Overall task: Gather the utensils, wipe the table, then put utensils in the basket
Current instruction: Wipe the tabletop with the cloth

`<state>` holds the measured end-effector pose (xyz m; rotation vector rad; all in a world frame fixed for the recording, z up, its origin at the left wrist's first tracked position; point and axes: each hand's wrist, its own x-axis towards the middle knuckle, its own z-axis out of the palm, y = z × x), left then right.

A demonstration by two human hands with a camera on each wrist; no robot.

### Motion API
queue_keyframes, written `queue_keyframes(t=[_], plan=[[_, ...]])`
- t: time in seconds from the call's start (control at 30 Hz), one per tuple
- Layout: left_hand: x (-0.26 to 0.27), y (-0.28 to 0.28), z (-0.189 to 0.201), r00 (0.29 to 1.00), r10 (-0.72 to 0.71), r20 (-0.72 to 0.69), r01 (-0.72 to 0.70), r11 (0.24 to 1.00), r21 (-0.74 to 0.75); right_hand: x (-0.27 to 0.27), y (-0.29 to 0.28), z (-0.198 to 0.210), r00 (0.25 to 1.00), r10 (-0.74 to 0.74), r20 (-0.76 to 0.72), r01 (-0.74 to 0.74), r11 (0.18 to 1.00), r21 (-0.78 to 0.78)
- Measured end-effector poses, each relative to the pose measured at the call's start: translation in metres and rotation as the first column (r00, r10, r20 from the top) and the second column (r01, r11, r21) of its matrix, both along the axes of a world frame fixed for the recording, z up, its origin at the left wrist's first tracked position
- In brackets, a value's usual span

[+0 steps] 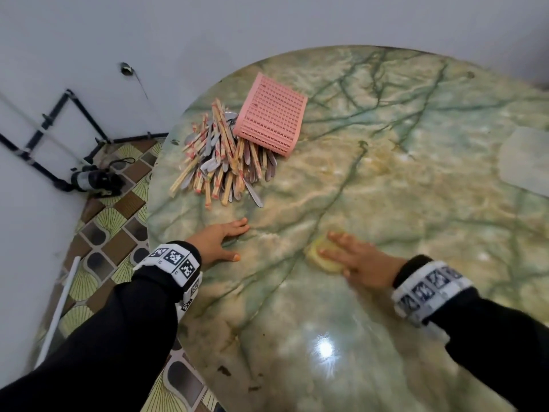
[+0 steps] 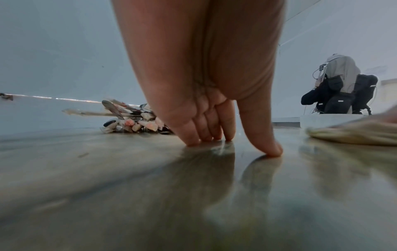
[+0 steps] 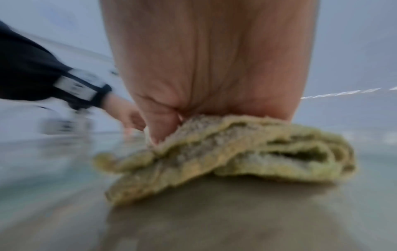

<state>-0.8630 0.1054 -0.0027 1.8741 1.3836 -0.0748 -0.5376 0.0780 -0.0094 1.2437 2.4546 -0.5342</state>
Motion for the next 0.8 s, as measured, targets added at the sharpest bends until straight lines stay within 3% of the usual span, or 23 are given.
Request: queue_keyframes(t=[0.1,0.17,0.23,0.27,0.33,0.4,0.43,0.47,0.5,0.57,0.7,0.8], plan=[[-0.013,-0.001,0.004,0.998,0.052,-0.035,-0.05,0.998,0.035,-0.015,0.038,-0.012,0.949,-0.299,0.099,0.301,0.954,-0.002],[-0.032,-0.005,0.009,0.987,0.122,-0.101,-0.114,0.99,0.084,-0.058,0.046,-0.012,0.935,-0.353,0.03,0.352,0.935,0.038],[-0.051,-0.01,0.012,0.972,0.18,-0.149,-0.165,0.981,0.105,-0.11,0.037,-0.005,0.936,-0.346,-0.067,0.345,0.938,-0.028],[-0.06,-0.012,0.012,0.968,0.193,-0.161,-0.178,0.979,0.101,-0.14,0.026,-0.013,0.948,-0.303,-0.099,0.299,0.953,-0.049],[-0.075,-0.016,0.013,0.963,0.209,-0.173,-0.197,0.977,0.083,-0.194,-0.005,-0.022,0.971,-0.161,-0.175,0.186,0.974,0.133],[-0.087,-0.018,0.013,0.962,0.2,-0.188,-0.189,0.979,0.072,-0.23,-0.047,-0.016,0.99,0.042,-0.138,-0.021,0.988,0.153],[-0.09,-0.019,0.014,0.964,0.191,-0.185,-0.182,0.981,0.063,-0.236,-0.06,-0.022,0.98,0.176,-0.093,-0.159,0.972,0.171],[-0.092,-0.019,0.014,0.967,0.184,-0.176,-0.177,0.983,0.056,-0.232,-0.075,-0.019,0.961,0.27,-0.06,-0.265,0.961,0.085],[-0.093,-0.019,0.015,0.97,0.18,-0.166,-0.173,0.983,0.052,-0.219,-0.087,-0.016,0.953,0.3,-0.04,-0.303,0.949,-0.082],[-0.092,-0.019,0.016,0.972,0.163,-0.167,-0.155,0.986,0.06,-0.178,-0.091,0.004,0.945,0.32,-0.071,-0.326,0.941,-0.087],[-0.083,-0.021,0.016,0.976,0.086,-0.2,-0.07,0.994,0.085,-0.091,-0.027,0.008,0.996,-0.093,-0.008,0.091,0.989,-0.114],[-0.064,-0.017,0.02,0.976,-0.023,-0.219,0.046,0.994,0.1,-0.042,0.04,0.014,0.9,-0.434,0.034,0.435,0.9,-0.022]])
